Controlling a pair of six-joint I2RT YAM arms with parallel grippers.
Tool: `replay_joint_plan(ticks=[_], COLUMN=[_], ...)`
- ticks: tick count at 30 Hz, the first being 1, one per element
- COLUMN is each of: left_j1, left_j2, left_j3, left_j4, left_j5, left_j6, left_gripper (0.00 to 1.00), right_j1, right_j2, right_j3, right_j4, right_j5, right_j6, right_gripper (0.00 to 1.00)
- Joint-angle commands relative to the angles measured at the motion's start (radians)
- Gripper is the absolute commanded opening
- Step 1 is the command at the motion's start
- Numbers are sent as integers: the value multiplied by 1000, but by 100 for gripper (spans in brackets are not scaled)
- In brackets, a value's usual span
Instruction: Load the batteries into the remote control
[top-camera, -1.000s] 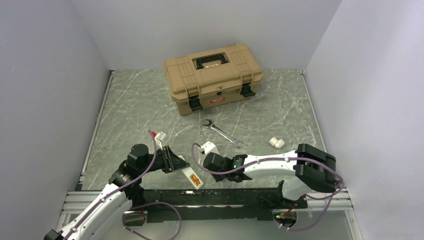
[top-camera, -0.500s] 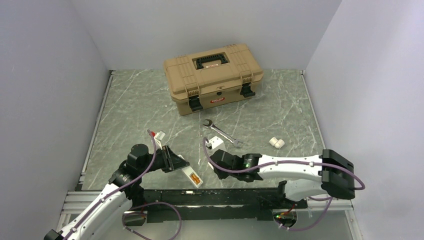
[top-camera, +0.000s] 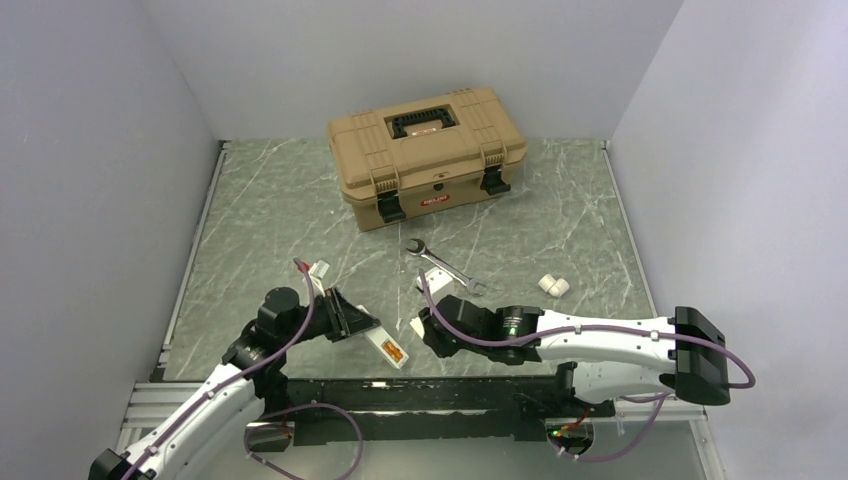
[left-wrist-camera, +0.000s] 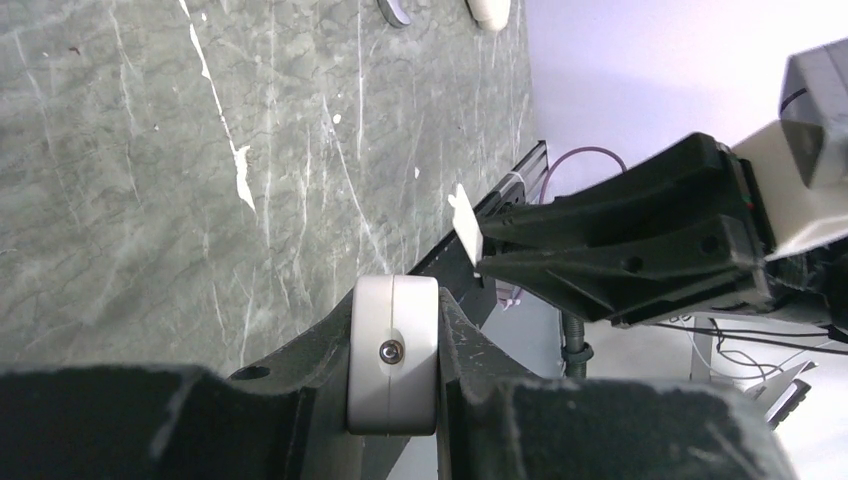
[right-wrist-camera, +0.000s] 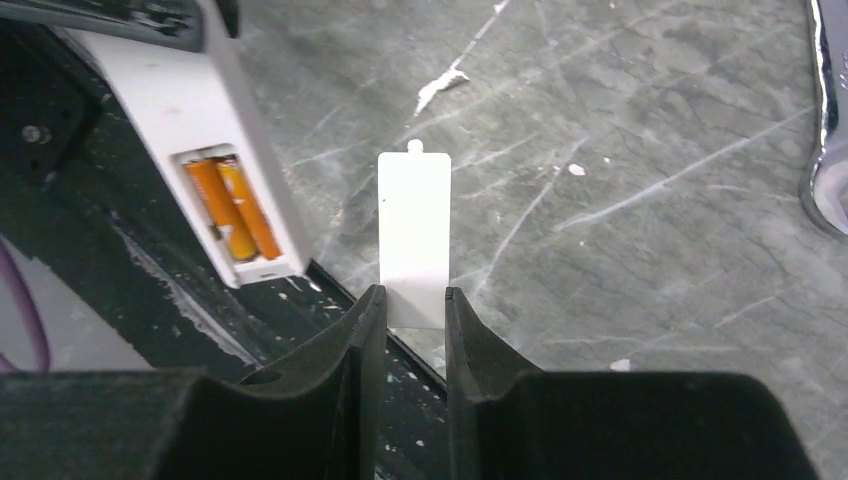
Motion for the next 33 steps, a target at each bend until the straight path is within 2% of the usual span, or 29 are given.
replay_joint_plan(ticks=[1,33], left_j1=[3,4], left_j2=[-8,5], left_j3=[-4,-22], left_j4=[92,163], left_j5=[-15,-7], left_j6=[-33,-76], left_gripper=[0,0], right_j1=[26,80], right_j2=[-2,107], right_j3=[77,164], right_j4=[35,83], right_j5=[-28,-150], right_j6=[-15,-57], right_gripper=[25,25])
